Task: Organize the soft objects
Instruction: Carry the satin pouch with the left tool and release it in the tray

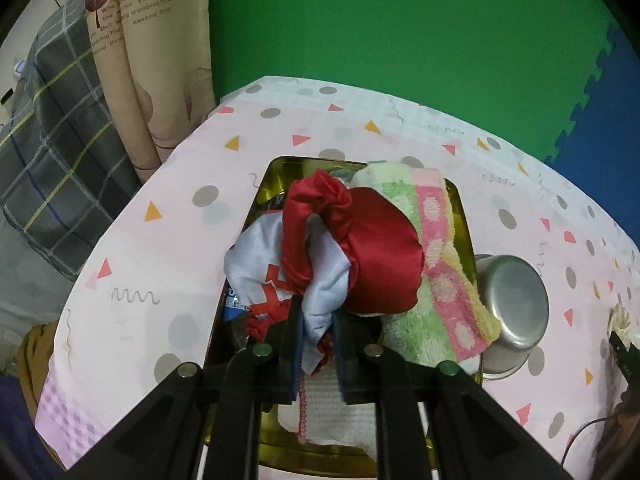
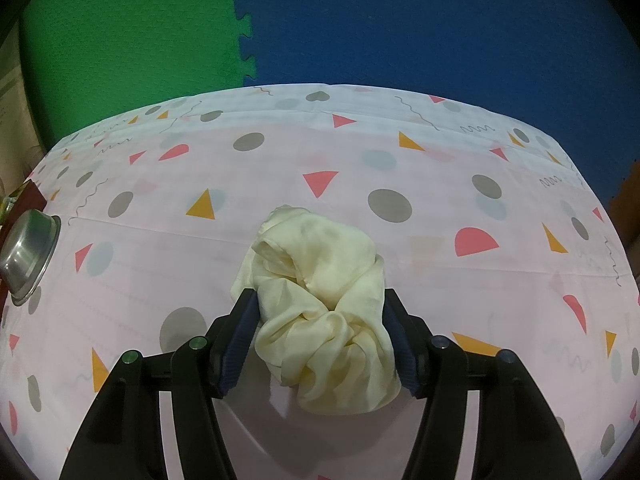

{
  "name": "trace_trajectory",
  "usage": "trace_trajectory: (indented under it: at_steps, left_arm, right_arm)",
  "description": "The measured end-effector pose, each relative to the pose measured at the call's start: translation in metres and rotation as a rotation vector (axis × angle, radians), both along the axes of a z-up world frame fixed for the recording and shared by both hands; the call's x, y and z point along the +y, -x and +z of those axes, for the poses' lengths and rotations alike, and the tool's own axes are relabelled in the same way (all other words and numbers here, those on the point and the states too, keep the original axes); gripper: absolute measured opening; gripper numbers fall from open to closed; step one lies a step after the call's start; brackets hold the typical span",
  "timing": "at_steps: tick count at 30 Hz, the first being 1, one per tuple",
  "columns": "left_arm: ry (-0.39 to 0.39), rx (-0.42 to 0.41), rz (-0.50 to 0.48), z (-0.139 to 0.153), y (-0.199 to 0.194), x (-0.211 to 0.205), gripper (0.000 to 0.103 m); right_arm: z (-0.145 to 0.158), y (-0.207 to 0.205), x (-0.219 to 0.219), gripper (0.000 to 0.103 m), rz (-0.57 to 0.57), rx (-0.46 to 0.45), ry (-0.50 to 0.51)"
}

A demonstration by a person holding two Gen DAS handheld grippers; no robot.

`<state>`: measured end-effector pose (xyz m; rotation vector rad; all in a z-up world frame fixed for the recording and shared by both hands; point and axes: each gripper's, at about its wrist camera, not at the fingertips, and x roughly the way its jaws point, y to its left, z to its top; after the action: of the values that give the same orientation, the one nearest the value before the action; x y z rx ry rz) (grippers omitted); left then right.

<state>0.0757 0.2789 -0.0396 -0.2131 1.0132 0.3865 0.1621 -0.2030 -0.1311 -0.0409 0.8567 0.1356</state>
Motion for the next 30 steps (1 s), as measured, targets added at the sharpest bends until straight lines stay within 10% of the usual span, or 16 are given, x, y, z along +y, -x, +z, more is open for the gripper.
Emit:
trace_trajectory:
  at_steps: [9,30]
  left_arm:
    - [-0.007,0.008,-0.024,0.012,0.010,-0.007,0.036]
    - [-0.075,-0.039,-0.067,0.036,0.054,-0.031,0.039]
  right_arm:
    - [0.000,0.000,0.000,0.058,0.000,0.000,0.000]
    - [0.000,-0.001,-0.001,0.059,0.001,0.004,-0.006]
